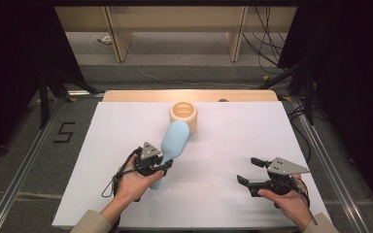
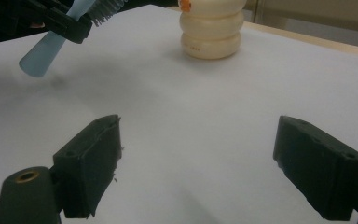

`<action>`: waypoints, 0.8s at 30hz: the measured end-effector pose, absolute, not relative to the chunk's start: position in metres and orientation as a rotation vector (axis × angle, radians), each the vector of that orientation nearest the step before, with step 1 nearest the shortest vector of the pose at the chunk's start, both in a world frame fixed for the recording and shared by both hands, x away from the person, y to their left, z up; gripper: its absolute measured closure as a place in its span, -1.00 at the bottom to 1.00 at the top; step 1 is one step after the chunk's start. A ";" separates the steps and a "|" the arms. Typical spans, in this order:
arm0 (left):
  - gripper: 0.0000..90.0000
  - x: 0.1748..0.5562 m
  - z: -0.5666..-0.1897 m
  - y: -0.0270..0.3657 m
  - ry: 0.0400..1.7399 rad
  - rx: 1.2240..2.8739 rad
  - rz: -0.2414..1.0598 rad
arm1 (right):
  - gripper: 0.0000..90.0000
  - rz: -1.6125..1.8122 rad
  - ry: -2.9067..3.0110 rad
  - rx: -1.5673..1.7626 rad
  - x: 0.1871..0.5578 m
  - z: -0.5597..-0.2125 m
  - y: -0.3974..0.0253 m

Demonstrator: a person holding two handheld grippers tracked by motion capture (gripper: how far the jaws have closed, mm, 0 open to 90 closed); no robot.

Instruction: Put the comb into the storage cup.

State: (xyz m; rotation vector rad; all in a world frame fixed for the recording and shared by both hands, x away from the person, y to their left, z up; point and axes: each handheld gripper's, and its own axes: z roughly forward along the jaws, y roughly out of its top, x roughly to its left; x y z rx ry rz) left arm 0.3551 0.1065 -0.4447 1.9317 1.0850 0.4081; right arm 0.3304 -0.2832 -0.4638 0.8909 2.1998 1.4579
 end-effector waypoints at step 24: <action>0.54 0.355 -0.443 0.098 1.073 1.805 0.432 | -0.65 1.507 2.200 0.889 0.328 -0.461 -0.257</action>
